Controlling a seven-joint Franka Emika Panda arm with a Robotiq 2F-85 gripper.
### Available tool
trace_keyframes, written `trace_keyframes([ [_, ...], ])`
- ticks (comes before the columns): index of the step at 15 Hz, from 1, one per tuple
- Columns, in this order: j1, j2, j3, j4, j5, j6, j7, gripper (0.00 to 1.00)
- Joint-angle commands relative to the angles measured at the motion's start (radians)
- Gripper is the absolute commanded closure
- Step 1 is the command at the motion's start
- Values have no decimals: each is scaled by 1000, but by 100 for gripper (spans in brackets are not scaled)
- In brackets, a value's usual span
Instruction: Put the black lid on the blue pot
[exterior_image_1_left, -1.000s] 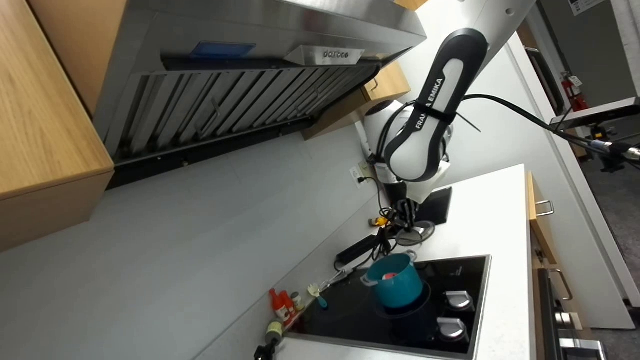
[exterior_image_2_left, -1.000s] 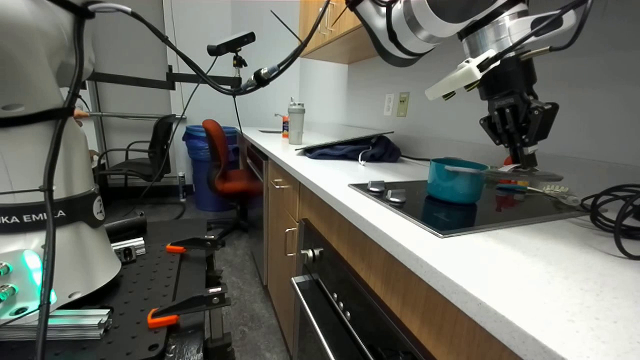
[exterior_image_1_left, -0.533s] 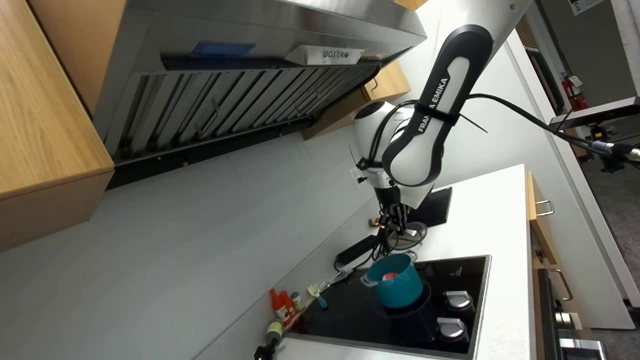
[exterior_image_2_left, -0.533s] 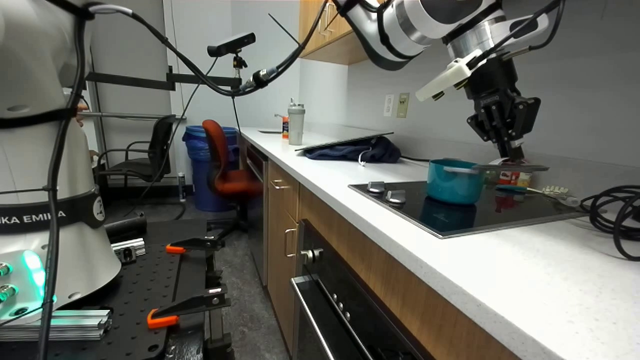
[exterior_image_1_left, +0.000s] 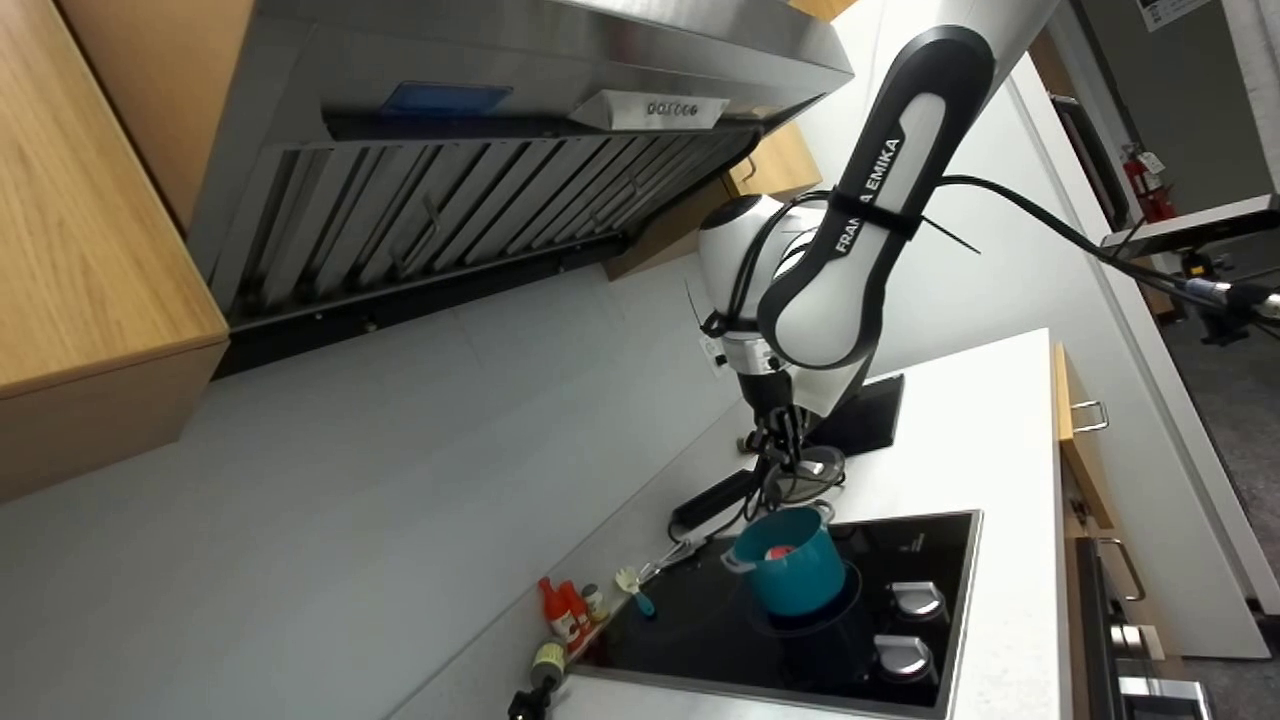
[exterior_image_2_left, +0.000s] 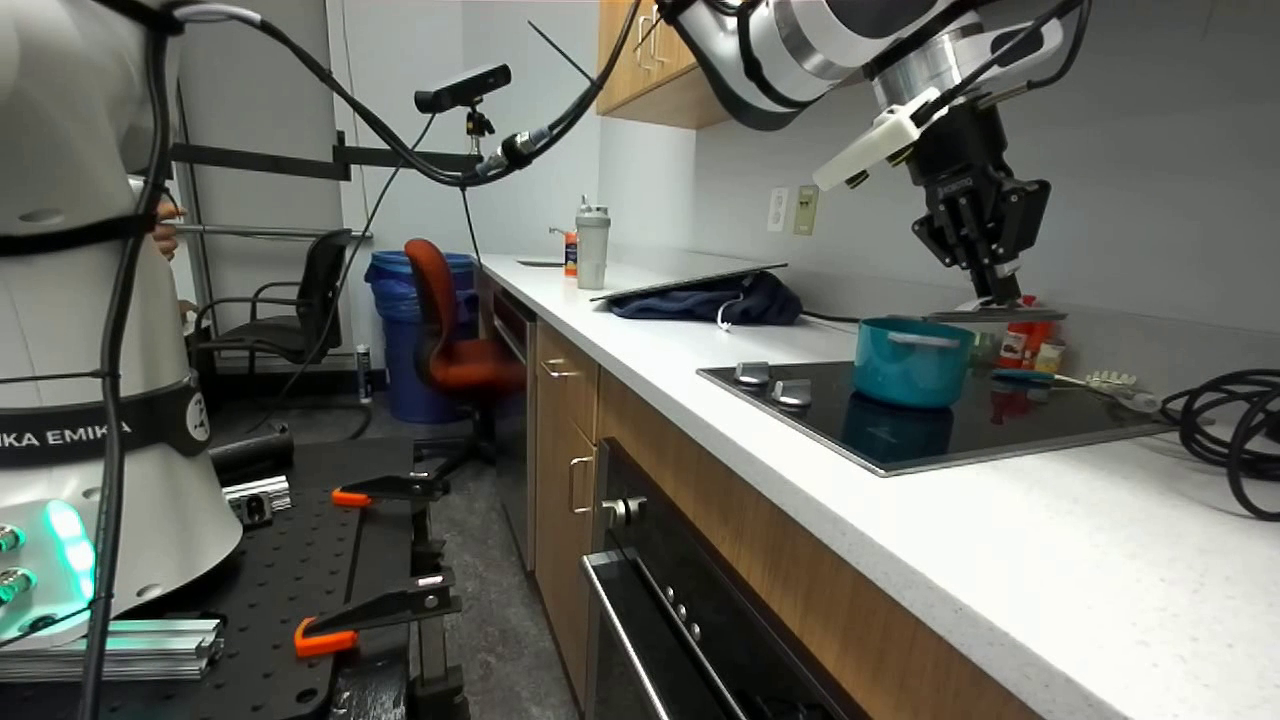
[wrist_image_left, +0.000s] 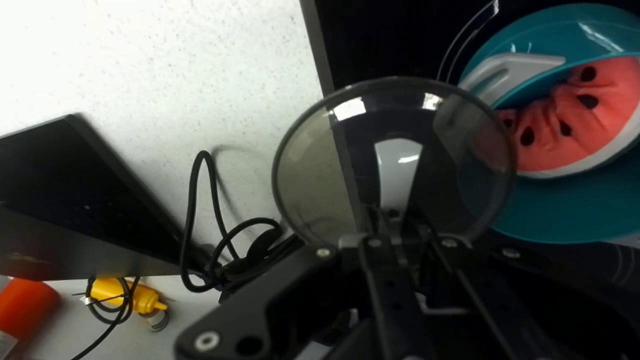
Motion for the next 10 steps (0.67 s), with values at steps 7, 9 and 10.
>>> trace_keyframes([
  [7,41,-17,31,-32,-41,32,30,96],
  [9,51,-13,37,-25,-42,30,30,96],
  [10,56,-12,40,-23,-43,28,31,96],
])
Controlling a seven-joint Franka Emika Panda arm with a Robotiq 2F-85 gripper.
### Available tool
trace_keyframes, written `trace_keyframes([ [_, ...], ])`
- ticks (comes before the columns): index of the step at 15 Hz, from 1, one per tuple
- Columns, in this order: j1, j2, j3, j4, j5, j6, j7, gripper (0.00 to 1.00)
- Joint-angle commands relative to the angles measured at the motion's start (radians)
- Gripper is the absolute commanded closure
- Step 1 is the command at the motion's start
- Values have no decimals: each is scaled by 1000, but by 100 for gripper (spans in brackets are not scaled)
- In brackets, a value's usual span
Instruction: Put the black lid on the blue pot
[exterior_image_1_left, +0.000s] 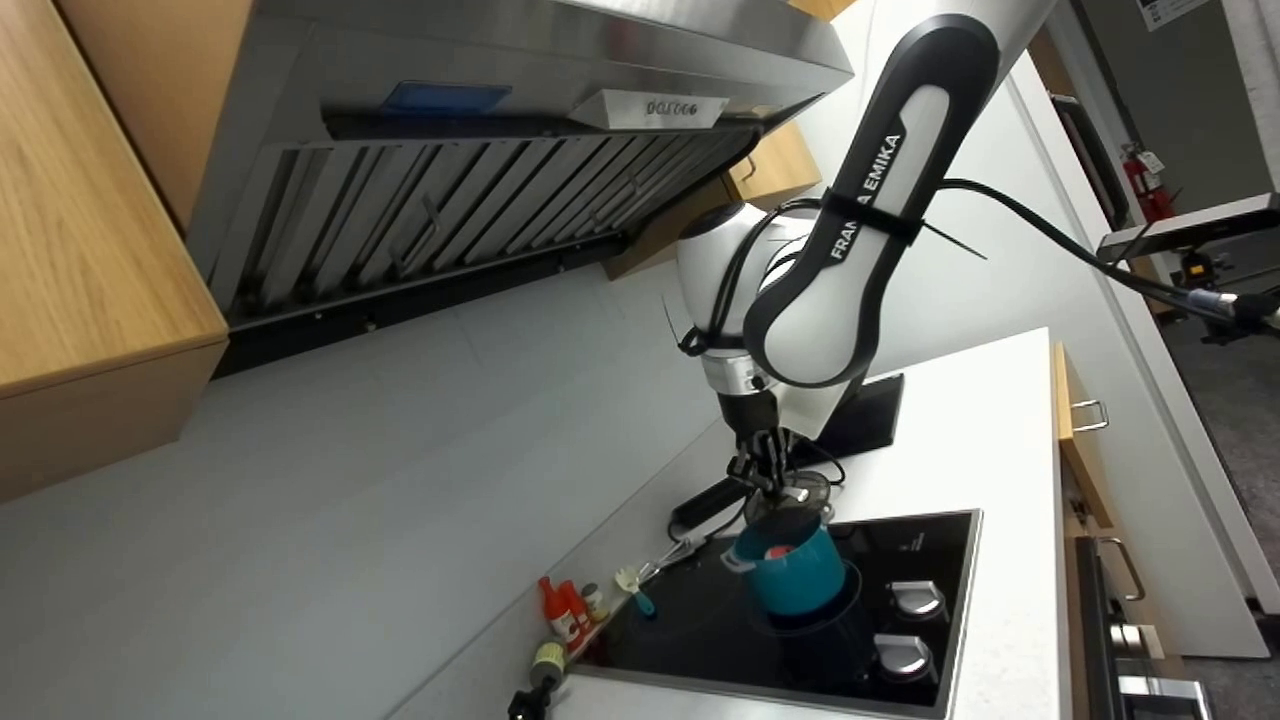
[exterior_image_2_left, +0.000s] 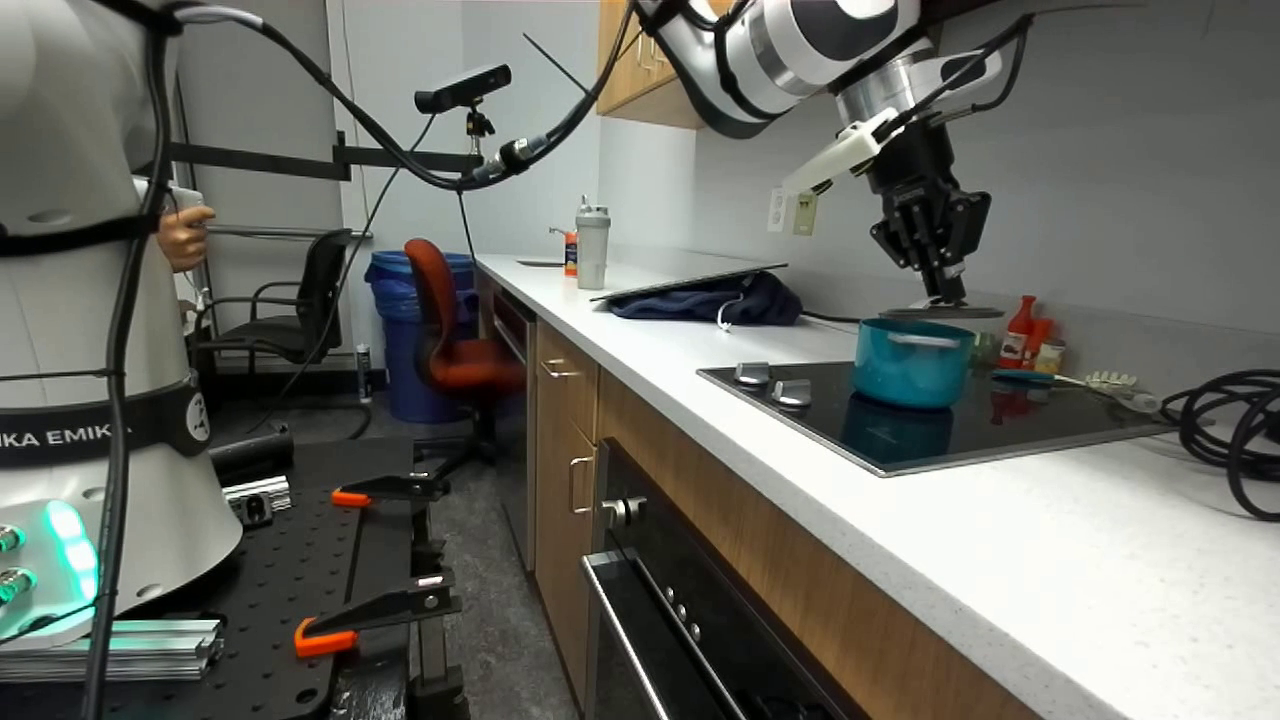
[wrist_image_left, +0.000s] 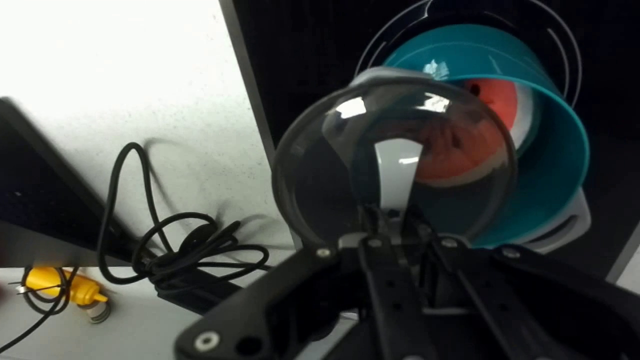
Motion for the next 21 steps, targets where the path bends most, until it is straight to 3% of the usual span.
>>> trace_keyframes([
  [1,17,-6,7,-9,-40,27,29,96],
  [21,15,53,30,54,1,8,17,96],
])
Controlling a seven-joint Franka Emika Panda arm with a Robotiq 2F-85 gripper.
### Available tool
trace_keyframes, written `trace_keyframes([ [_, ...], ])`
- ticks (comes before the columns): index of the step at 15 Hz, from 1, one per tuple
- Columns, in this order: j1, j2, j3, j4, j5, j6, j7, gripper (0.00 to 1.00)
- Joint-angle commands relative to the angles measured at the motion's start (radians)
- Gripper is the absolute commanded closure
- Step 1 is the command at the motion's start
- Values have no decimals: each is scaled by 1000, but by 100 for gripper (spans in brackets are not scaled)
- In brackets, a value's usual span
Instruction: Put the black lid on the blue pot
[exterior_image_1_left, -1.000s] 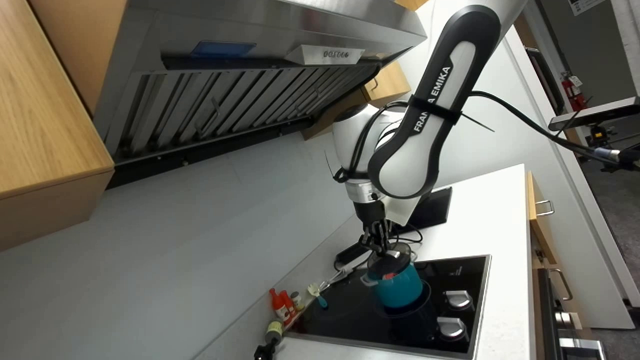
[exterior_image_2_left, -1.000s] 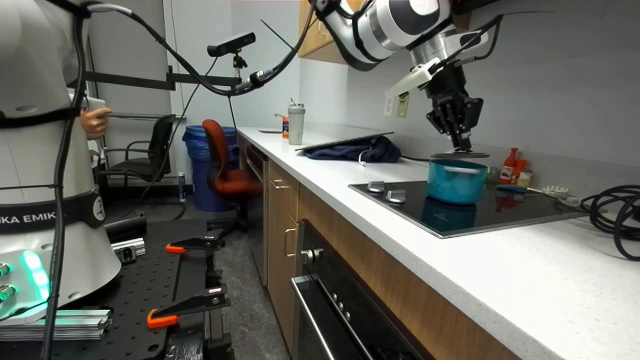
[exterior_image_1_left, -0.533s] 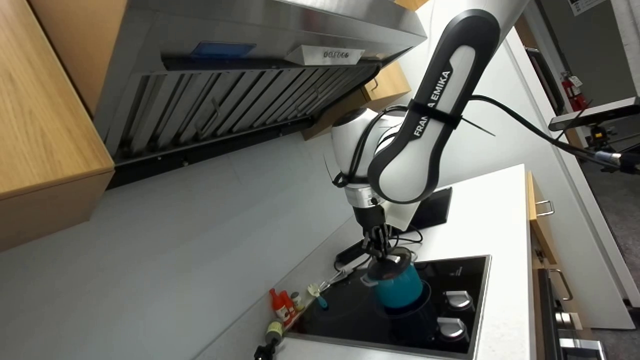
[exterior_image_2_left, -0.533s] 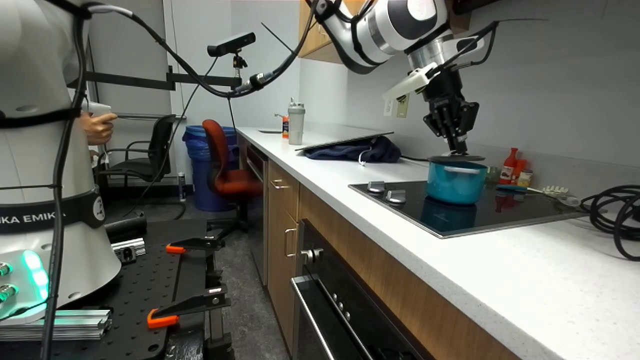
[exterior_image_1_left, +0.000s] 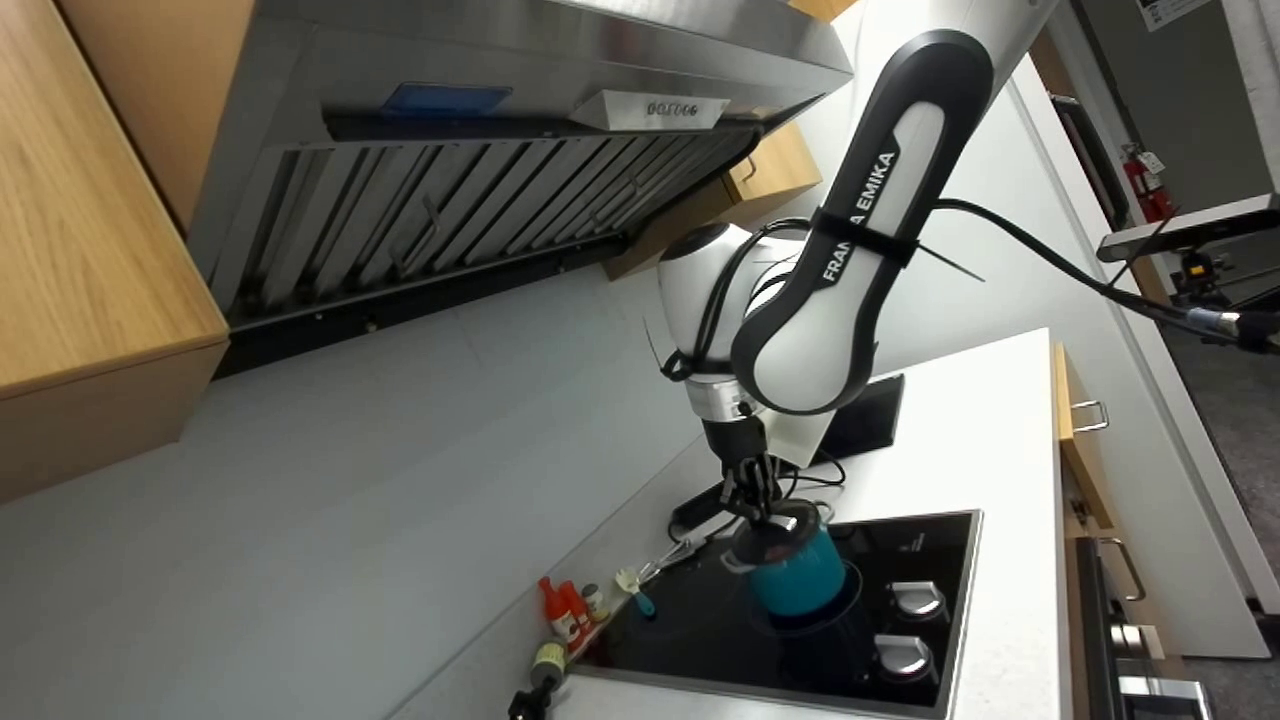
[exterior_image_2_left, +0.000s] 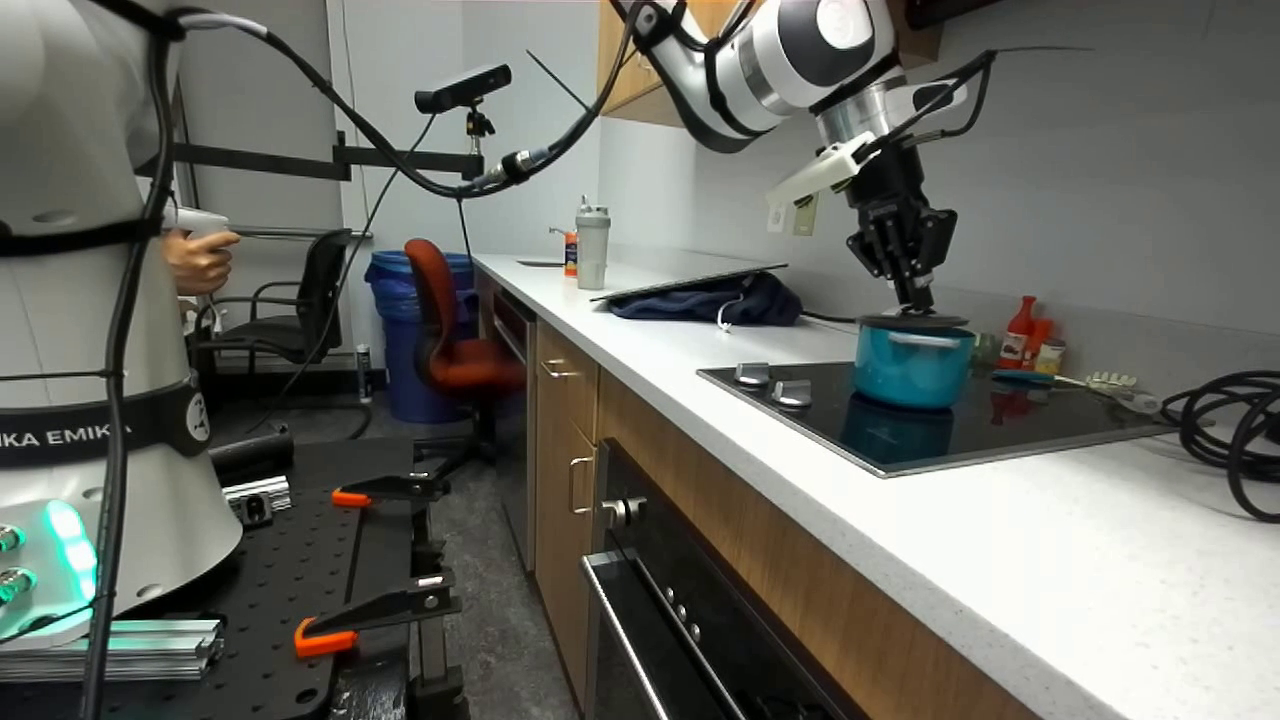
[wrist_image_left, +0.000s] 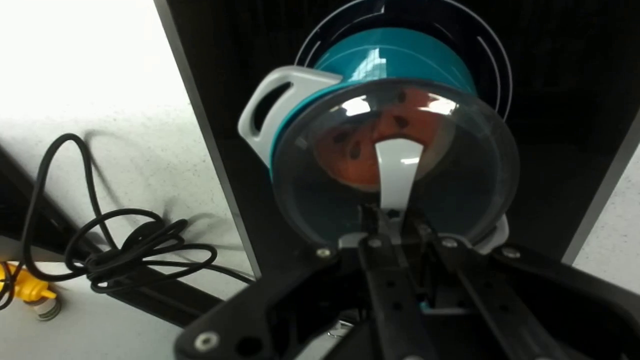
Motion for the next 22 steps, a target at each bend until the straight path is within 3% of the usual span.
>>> trace_keyframes([
  [1,-9,23,-4,38,3,8,16,96],
  [3,-12,26,-6,47,5,2,14,96],
  [4,-11,27,-8,48,3,2,18,60],
  [5,-10,29,-9,52,2,-1,21,59],
  [13,-13,30,-10,54,3,-5,12,2],
  [22,-17,-23,-9,-16,0,26,8,0],
])
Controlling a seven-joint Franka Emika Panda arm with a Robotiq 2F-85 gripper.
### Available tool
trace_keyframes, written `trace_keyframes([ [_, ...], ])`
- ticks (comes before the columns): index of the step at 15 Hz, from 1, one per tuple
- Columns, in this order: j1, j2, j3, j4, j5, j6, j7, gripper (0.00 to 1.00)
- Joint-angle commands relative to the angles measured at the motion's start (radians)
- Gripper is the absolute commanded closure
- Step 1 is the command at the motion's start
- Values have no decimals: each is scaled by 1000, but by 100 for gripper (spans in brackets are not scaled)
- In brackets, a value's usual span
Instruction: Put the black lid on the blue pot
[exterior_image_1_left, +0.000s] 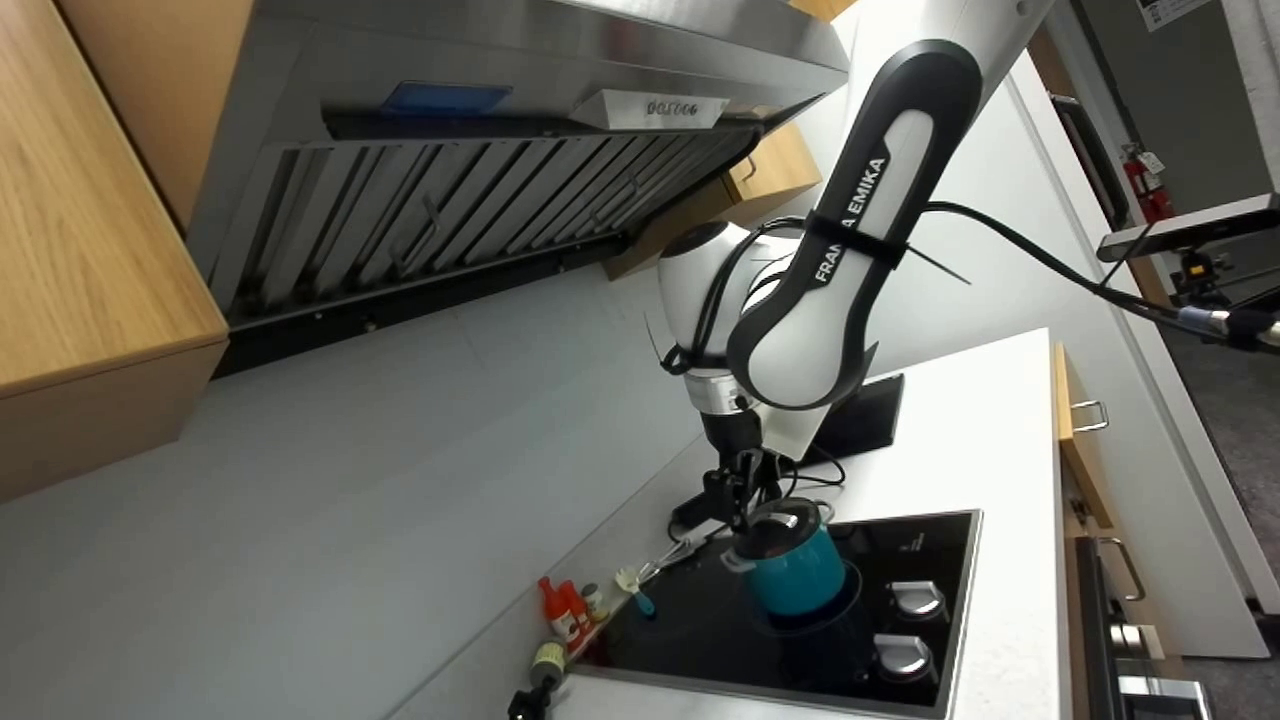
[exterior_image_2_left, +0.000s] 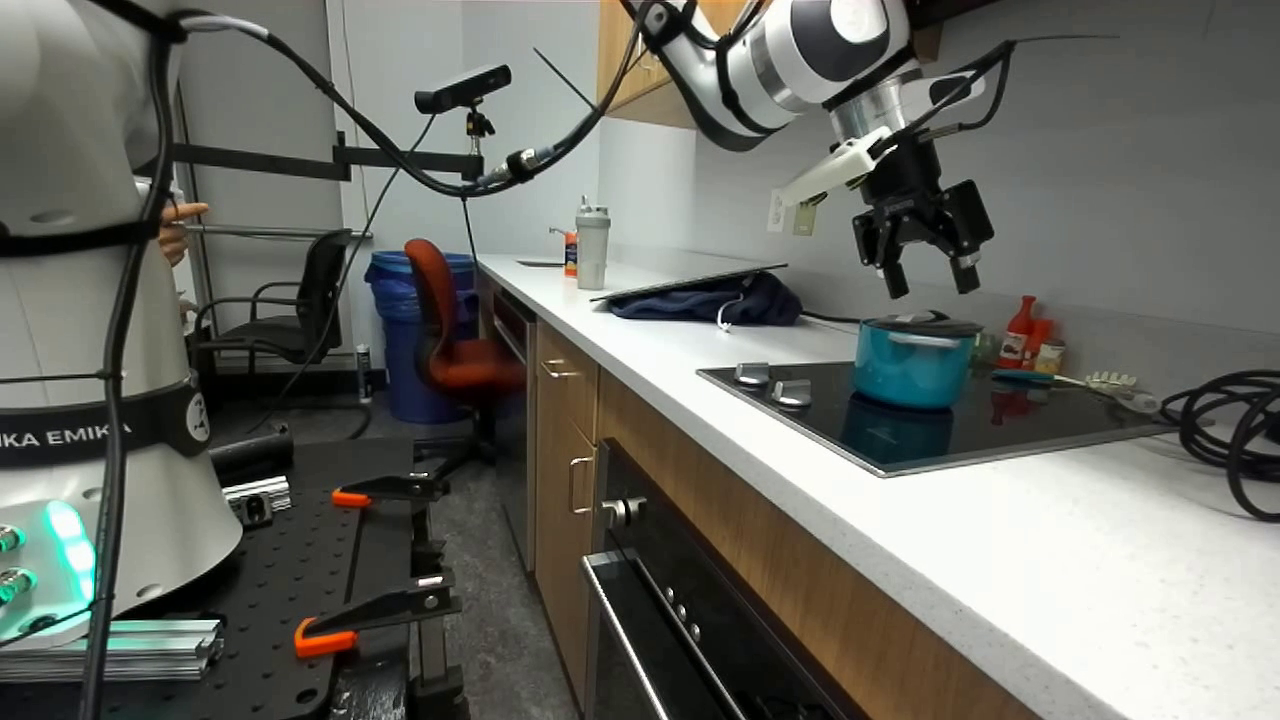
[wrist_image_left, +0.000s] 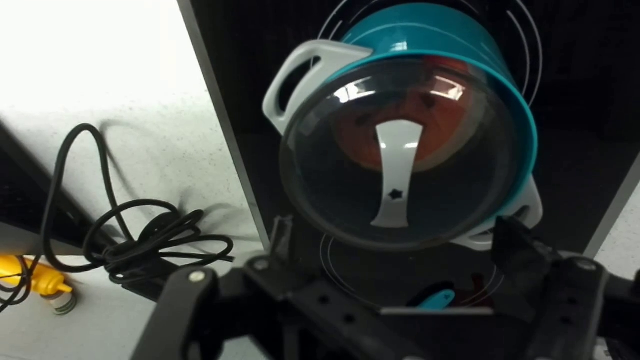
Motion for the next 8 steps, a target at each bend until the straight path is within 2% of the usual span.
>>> trace_keyframes([
  [1,-8,-47,0,-60,0,30,6,0],
  [8,-38,-130,0,-206,3,54,2,0],
])
